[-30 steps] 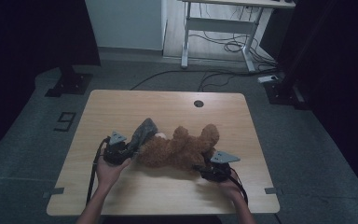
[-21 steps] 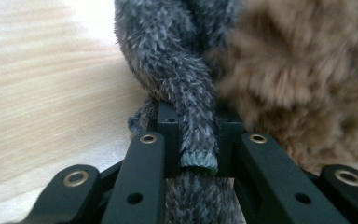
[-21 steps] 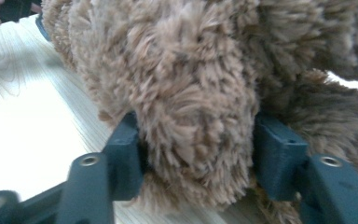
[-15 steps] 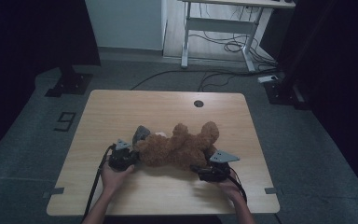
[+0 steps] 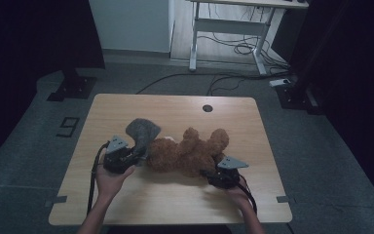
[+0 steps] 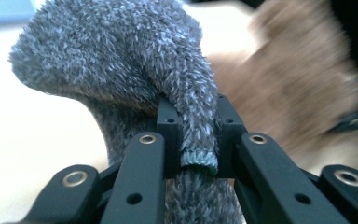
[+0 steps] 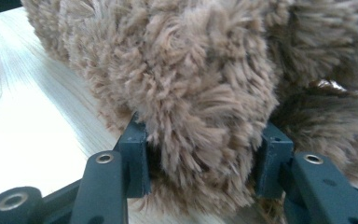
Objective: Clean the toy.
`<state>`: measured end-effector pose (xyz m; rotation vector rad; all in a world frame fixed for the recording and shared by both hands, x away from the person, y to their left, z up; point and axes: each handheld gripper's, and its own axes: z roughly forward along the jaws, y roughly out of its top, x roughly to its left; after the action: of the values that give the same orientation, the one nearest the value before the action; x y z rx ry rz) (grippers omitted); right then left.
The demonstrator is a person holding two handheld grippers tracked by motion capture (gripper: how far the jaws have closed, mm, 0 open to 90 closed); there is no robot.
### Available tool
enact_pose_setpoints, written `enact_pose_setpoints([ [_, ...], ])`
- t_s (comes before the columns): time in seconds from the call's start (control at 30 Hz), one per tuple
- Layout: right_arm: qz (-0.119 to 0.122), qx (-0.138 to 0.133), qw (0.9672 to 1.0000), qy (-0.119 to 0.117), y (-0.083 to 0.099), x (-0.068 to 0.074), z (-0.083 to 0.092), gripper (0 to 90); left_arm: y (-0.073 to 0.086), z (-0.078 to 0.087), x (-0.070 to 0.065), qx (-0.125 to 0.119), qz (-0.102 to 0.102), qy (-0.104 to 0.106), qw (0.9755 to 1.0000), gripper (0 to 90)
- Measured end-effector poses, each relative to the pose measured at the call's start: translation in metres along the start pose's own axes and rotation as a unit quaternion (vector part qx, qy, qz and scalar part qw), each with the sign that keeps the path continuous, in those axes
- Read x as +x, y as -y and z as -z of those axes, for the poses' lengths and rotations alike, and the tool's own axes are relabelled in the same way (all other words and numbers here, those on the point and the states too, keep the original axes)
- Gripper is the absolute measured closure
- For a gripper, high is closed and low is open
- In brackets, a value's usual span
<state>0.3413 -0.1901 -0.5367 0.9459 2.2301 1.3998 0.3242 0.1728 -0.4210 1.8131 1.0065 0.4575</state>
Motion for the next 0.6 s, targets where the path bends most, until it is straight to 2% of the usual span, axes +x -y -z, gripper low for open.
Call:
enact_pose_setpoints([
  [0.03, 0.000, 0.000, 1.0000, 0.000, 0.000, 0.000, 0.000, 49.9, 0.000, 0.000, 0.000, 0.000, 0.000, 0.000, 1.0000, 77.1],
  [0.1, 0.005, 0.001, 1.0000, 0.002, 0.000, 0.001, 0.000, 49.9, -0.015, -0.004, -0.017, -0.007, -0.020, 0.016, 0.9996, 77.1],
  [0.13, 0.005, 0.001, 1.0000, 0.002, 0.000, 0.001, 0.000, 49.9, -0.026, -0.013, -0.033, -0.005, -0.038, 0.028, 0.9989, 77.1],
  [0.17, 0.005, 0.001, 1.0000, 0.001, 0.000, 0.001, 0.000, 49.9, -0.026, -0.013, -0.033, -0.005, -0.038, 0.028, 0.9989, 77.1],
  [0.2, 0.005, 0.001, 1.0000, 0.001, 0.000, 0.001, 0.000, 49.9, -0.039, -0.027, -0.052, -0.003, -0.053, 0.046, 0.9975, 77.1],
  [0.23, 0.005, 0.001, 1.0000, 0.001, 0.000, 0.001, 0.000, 49.9, -0.039, -0.027, -0.052, -0.003, -0.053, 0.046, 0.9975, 77.1],
  [0.3, 0.004, -0.001, 1.0000, 0.000, 0.000, 0.001, 0.000, 49.9, -0.050, -0.042, -0.070, 0.002, -0.067, 0.060, 0.9960, 77.1],
  [0.37, 0.006, -0.006, 1.0000, 0.000, 0.003, 0.001, -0.001, 50.1, -0.059, -0.056, -0.087, 0.011, -0.081, 0.072, 0.9940, 77.1],
  [0.47, 0.009, -0.006, 0.9999, 0.002, 0.003, 0.002, 0.000, 50.2, -0.075, -0.087, -0.117, 0.034, -0.105, 0.086, 0.9902, 77.1],
  [0.53, 0.010, -0.006, 0.9999, 0.003, 0.003, 0.002, 0.000, 50.2, -0.080, -0.108, -0.131, 0.056, -0.116, 0.087, 0.9879, 77.1],
  [0.6, 0.012, -0.006, 0.9999, 0.005, 0.003, 0.004, 0.000, 50.3, -0.079, -0.131, -0.139, 0.081, -0.116, 0.085, 0.9863, 77.0],
])
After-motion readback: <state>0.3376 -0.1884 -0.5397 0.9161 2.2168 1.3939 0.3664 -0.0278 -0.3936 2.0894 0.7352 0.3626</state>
